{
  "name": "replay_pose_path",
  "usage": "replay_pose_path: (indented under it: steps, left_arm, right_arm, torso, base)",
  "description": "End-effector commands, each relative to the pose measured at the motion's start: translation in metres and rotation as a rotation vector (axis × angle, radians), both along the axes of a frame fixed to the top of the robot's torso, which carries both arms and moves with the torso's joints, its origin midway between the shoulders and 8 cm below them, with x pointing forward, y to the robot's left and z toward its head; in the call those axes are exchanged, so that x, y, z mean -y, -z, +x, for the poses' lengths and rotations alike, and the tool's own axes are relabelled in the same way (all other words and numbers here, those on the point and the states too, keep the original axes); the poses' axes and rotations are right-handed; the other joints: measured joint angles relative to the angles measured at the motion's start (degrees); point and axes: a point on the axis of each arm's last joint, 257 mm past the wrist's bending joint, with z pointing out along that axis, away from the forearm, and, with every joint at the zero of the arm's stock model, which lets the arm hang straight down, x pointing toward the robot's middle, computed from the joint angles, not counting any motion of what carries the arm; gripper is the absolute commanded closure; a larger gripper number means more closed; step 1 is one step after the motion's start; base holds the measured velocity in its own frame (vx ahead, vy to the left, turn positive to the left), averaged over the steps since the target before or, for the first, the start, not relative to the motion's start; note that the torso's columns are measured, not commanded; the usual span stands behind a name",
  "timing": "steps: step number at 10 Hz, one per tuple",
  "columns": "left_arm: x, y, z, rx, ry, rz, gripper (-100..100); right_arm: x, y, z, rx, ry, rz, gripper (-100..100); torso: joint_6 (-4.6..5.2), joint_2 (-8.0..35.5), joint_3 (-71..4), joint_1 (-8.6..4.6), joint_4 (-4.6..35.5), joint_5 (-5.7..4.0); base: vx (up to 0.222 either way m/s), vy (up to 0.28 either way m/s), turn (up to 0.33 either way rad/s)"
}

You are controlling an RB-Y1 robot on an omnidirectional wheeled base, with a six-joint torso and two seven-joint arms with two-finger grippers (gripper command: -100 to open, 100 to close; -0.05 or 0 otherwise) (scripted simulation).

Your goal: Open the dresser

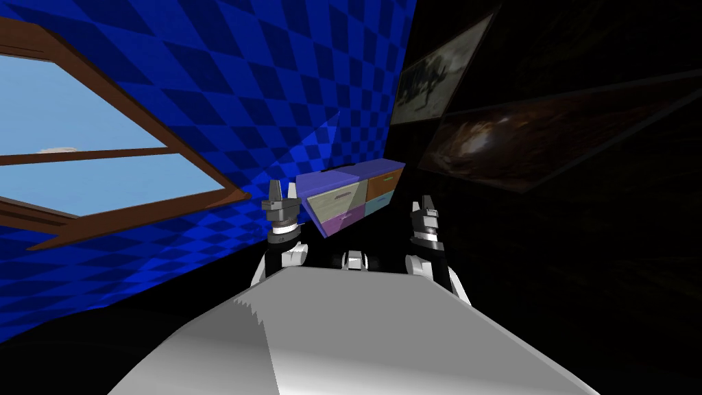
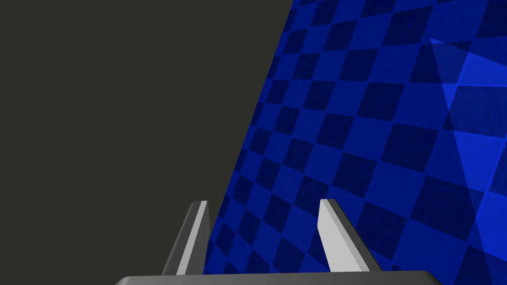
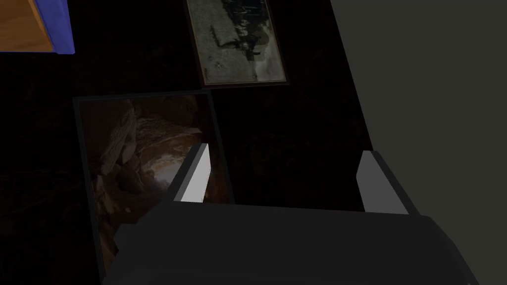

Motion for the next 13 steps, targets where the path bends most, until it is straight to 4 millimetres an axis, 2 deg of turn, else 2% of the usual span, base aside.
replay_pose_path:
  steps: [1, 5, 13]
  left_arm:
    - [0.0, 0.0, 0.0, 0.0, 0.0, 0.0, 0]
    - [0.0, 0.0, 0.0, -0.001, 0.0, 0.0, 0]
    - [0.0, 0.0, 0.0, -0.001, 0.0, 0.0, 0]
  right_arm:
    - [-0.006, 0.002, 0.003, -0.003, -0.058, 0.005, -100]
    - [-0.015, 0.007, 0.009, -0.003, -0.164, 0.084, -100]
    - [-0.03, 0.024, 0.023, 0.003, -0.375, 0.375, -100]
  torso:
    - [-0.01, 1.9, -4.0, 0.01, 1.9, 0.0]
    - [0.0, 2.6, -5.4, 0.02, 2.7, 0.0]
    - [0.01, 2.7, -5.4, -0.01, 2.7, 0.0]
  base:
    - [0.013, 0.008, 0.047]
    - [0.023, 0.014, 0.055]
    - [0.024, 0.014, 0.069]
